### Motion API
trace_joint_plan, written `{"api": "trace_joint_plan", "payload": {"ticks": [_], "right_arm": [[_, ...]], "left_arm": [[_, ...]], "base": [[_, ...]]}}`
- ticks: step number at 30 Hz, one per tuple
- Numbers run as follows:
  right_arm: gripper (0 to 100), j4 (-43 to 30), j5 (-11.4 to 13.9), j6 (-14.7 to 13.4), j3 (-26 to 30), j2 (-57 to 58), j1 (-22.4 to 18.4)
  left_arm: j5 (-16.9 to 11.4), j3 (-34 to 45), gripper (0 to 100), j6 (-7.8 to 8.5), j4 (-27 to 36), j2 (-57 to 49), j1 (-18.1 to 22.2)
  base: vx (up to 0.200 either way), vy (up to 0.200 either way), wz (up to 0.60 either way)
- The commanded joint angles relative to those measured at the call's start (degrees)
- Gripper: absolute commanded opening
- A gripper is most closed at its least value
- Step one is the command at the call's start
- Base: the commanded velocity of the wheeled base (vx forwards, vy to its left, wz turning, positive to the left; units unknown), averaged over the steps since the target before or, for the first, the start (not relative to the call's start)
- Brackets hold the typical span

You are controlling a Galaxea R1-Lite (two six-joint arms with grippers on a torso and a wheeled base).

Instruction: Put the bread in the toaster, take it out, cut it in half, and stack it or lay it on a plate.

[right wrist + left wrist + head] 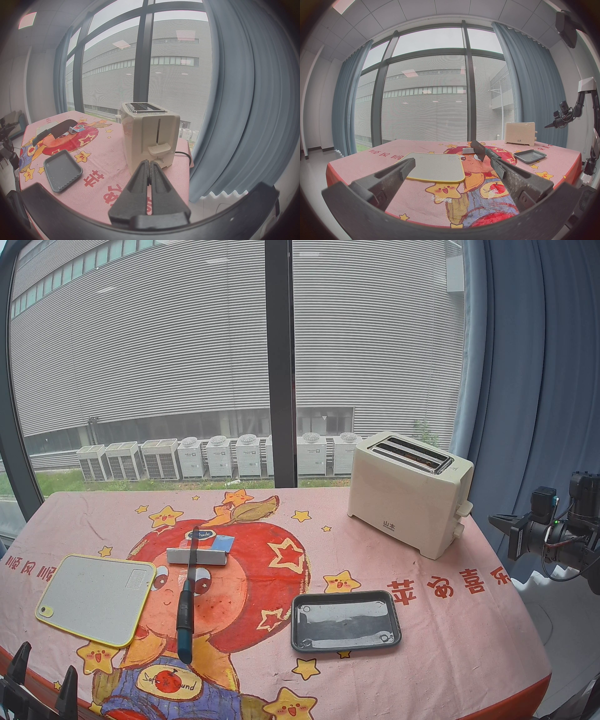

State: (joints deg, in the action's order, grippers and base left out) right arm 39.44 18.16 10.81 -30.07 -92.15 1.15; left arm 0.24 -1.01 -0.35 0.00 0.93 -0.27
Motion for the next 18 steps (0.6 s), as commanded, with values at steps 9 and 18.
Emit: {"api": "trace_joint_plan", "payload": {"ticks": [9, 18], "right_arm": [[0, -1.1, 0.0, 0.0, 0.5, -0.6, 0.4], [0, -2.2, 0.0, 0.0, -0.2, -3.8, 0.3]], "left_arm": [[0.0, 1.0, 100, 0.0, 0.0, -0.8, 0.0], [0.0, 1.0, 100, -0.09, 0.0, -0.8, 0.0]], "base": [[0.0, 0.0, 0.0], [0.0, 0.0, 0.0]]}}
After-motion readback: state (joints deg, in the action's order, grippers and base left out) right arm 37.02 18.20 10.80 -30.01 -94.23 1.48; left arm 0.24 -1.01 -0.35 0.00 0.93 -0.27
